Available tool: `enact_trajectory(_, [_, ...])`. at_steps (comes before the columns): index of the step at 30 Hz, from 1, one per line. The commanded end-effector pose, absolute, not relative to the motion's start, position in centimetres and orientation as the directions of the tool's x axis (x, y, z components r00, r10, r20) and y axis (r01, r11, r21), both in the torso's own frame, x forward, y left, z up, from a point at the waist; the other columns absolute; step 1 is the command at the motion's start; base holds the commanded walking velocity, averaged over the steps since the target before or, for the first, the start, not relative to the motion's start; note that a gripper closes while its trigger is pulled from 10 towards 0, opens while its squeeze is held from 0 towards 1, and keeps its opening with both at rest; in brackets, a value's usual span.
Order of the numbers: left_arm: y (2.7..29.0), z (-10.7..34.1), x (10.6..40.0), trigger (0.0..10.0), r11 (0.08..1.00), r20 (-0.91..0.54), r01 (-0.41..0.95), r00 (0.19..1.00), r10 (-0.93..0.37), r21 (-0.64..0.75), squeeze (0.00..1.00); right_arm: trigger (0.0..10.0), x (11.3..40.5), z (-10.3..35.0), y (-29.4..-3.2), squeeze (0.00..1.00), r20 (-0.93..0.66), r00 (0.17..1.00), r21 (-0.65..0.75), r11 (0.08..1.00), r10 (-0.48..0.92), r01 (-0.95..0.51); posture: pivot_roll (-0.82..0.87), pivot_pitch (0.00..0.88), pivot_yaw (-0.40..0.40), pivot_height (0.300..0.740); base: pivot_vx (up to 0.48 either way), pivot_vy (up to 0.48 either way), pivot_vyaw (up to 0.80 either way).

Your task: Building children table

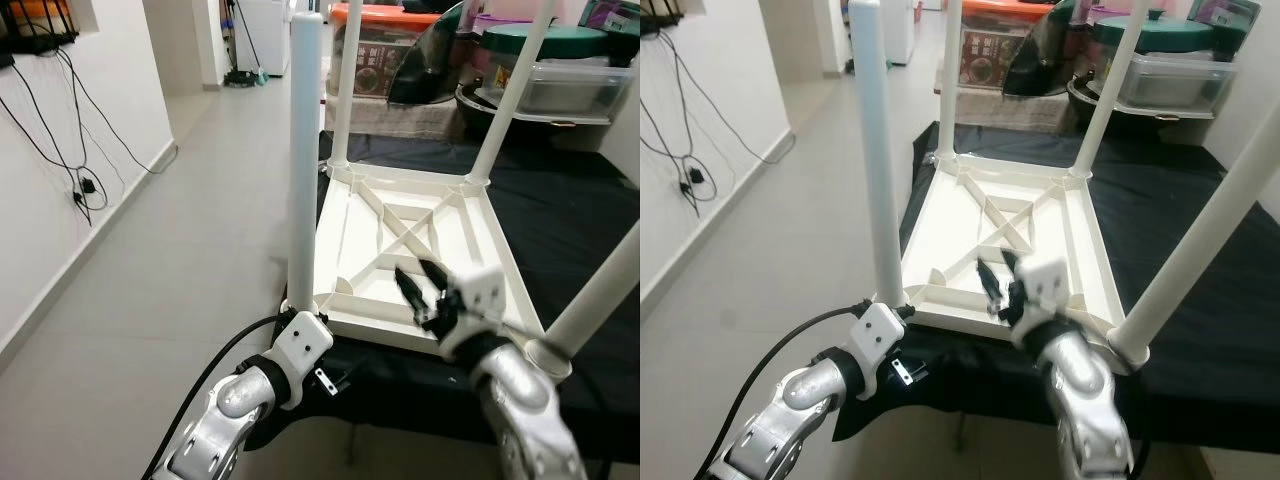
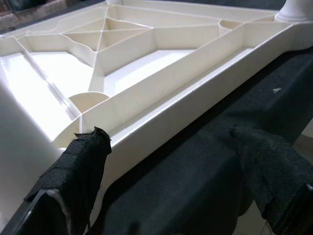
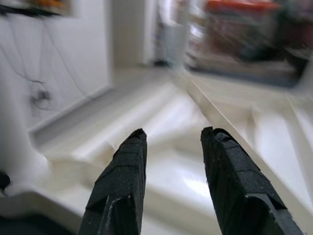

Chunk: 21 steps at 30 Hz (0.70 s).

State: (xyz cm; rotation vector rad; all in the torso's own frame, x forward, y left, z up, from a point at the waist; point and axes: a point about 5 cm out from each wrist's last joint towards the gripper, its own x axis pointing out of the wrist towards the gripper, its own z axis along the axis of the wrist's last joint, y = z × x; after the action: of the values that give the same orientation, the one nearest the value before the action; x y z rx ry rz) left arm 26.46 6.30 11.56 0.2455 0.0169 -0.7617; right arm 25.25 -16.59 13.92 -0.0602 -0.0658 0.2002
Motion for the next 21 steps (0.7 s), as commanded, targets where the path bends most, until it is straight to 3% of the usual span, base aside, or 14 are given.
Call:
enact_trajectory(1, [6.1,11.4,26.6,10.0,0.692,-0.107,0.685,0.724,-0.682,0.226,0.0,10.0,24.8,14.2,-16.4,0.0,0.078,0.985,-0.098,0.984,0.155,-0.147,0.05,0.0,-0.055,0.74,0.0,-0.48,0.0])
enact_trajectory(11, [6.3,11.1,26.8,10.0,0.705,-0.109,0.675,0.735,-0.67,0.217,0.0,10.0,23.4,12.4,-14.8,0.0,0.029,0.984,-0.114,0.979,0.176,-0.172,0.05,0.0,-0.054,0.74,0.0,-0.424,0.0])
enact_trajectory(17, [6.4,11.0,27.0,10.0,0.712,-0.103,0.672,0.738,-0.667,0.205,0.0,10.0,22.5,13.4,-13.0,0.0,0.061,0.922,-0.063,0.923,0.382,-0.379,0.05,0.0,-0.056,0.74,0.0,0.0,0.0])
enact_trajectory(21, [6.4,11.0,27.0,10.0,0.711,-0.103,0.673,0.737,-0.668,0.204,0.0,10.0,22.1,14.5,-12.9,0.0,0.101,0.914,-0.098,0.918,0.393,-0.384,0.05,0.0,-0.051,0.74,0.0,0.0,0.0])
